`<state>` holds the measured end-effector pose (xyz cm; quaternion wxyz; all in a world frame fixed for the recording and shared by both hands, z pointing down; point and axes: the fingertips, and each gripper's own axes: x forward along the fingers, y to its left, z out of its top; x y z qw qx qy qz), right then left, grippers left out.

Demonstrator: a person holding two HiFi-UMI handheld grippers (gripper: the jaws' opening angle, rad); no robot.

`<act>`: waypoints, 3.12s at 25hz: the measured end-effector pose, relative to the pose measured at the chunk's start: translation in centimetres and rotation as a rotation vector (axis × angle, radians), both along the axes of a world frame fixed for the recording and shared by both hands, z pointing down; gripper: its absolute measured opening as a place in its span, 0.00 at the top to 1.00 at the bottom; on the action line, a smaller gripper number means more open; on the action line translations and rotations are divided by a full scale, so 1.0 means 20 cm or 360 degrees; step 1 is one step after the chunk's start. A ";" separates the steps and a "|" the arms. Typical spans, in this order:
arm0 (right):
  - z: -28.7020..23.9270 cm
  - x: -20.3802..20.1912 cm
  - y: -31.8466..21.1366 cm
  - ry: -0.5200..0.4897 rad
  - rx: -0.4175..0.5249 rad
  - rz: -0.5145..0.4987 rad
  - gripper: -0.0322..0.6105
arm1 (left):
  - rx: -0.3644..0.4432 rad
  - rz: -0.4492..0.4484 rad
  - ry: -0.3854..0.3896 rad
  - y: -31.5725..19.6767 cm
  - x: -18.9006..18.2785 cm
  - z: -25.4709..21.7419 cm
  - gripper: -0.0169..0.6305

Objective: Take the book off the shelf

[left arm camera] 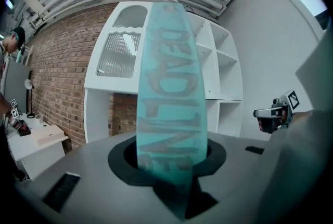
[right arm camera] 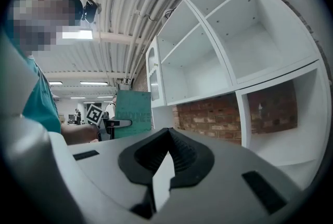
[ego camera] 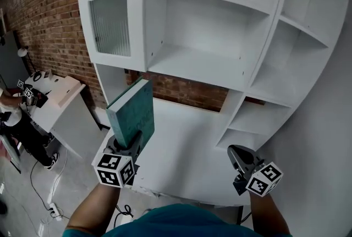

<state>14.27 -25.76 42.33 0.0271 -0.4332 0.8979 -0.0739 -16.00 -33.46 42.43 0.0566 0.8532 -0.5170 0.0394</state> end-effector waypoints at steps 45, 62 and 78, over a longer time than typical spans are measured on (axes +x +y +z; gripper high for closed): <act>0.63 0.01 0.13 -0.0015 -0.0327 0.0028 0.92 | -0.0289 0.0027 0.0014 0.28 0.00 0.77 0.73; 0.63 -0.01 0.14 0.0046 -0.0305 0.0004 0.92 | -0.0281 0.0021 0.0032 0.30 -0.02 0.77 0.73; 0.62 0.00 0.13 0.0051 -0.0293 -0.0002 0.92 | -0.0260 0.0020 0.0048 0.28 -0.01 0.74 0.73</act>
